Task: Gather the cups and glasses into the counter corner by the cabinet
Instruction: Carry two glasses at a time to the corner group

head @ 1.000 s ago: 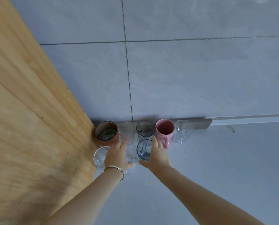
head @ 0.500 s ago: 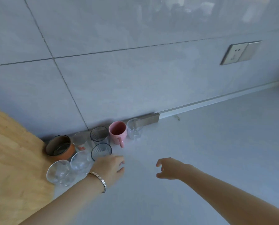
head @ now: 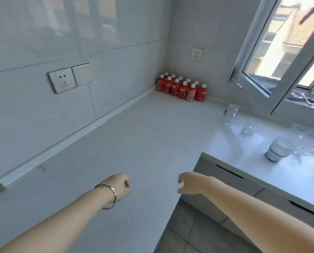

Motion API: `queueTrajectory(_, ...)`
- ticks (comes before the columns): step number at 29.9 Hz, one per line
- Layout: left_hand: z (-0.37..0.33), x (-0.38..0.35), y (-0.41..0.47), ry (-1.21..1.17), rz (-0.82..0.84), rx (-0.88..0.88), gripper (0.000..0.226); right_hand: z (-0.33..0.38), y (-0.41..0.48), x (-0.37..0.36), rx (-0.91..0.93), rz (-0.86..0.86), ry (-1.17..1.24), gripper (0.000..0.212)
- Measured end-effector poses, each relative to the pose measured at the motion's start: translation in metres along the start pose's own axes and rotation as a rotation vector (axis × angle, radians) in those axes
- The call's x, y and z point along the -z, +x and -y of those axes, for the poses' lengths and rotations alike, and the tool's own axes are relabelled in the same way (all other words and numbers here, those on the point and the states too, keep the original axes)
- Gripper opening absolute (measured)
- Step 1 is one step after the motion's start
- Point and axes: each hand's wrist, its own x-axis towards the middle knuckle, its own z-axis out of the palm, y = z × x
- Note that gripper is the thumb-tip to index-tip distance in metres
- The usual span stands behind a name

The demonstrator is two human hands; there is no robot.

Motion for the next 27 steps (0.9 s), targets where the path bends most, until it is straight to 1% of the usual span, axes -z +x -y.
queueTrajectory(1, -0.033, -0.004, 0.015, 0.018, 0.016, -0.026, 0.006, -0.036, -0.002, 0.005, -0.028, -0.003, 0.016, 0.037)
queueTrajectory(3, -0.097, -0.011, 0.044, 0.048, 0.044, -0.073, 0.005, -0.107, -0.005, 0.013, -0.106, -0.013, 0.043, 0.041)
queueTrajectory(4, -0.127, -0.013, 0.058, 0.061, 0.054, -0.096, 0.005, -0.14, -0.007, 0.016, -0.144, -0.007, 0.055, 0.039)
queueTrajectory(5, -0.155, -0.015, 0.069, 0.075, 0.061, -0.122, 0.01, -0.171, -0.008, 0.018, -0.181, -0.002, 0.068, 0.035)
queueTrajectory(7, -0.205, -0.017, 0.092, 0.101, 0.079, -0.157, 0.022, -0.227, -0.011, 0.023, -0.271, -0.015, 0.13, 0.035)
queueTrajectory(9, -0.248, -0.019, 0.113, 0.121, 0.098, -0.187, 0.021, -0.276, -0.015, 0.026, -0.346, -0.054, 0.198, 0.039)
queueTrajectory(12, -0.298, -0.021, 0.147, 0.157, 0.116, -0.236, 0.01, -0.332, -0.017, 0.031, -0.421, -0.084, 0.273, 0.044)
queueTrajectory(15, -0.34, -0.023, 0.184, 0.195, 0.132, -0.277, 0.024, -0.381, -0.002, 0.031, -0.493, -0.154, 0.317, 0.041)
queueTrajectory(16, -0.352, -0.024, 0.198, 0.203, 0.143, -0.288, 0.027, -0.395, 0.005, 0.032, -0.519, -0.201, 0.336, 0.04)
queueTrajectory(18, -0.374, -0.026, 0.228, 0.225, 0.166, -0.308, 0.028, -0.42, 0.022, 0.034, -0.583, -0.312, 0.373, 0.039)
queueTrajectory(20, -0.394, -0.027, 0.262, 0.252, 0.192, -0.336, 0.027, -0.439, 0.041, 0.043, -0.65, -0.4, 0.415, 0.042)
queueTrajectory(21, -0.404, -0.027, 0.28, 0.259, 0.205, -0.352, 0.025, -0.448, 0.051, 0.049, -0.682, -0.424, 0.443, 0.047)
queueTrajectory(23, -0.423, -0.026, 0.315, 0.284, 0.232, -0.379, 0.021, -0.466, 0.071, 0.062, -0.741, -0.44, 0.498, 0.067)
queueTrajectory(25, -0.443, -0.025, 0.348, 0.326, 0.258, -0.409, 0.021, -0.485, 0.09, 0.075, -0.79, -0.42, 0.545, 0.092)
queueTrajectory(27, -0.463, -0.027, 0.378, 0.353, 0.275, -0.442, 0.014, -0.5, 0.106, 0.084, -0.812, -0.369, 0.595, 0.107)
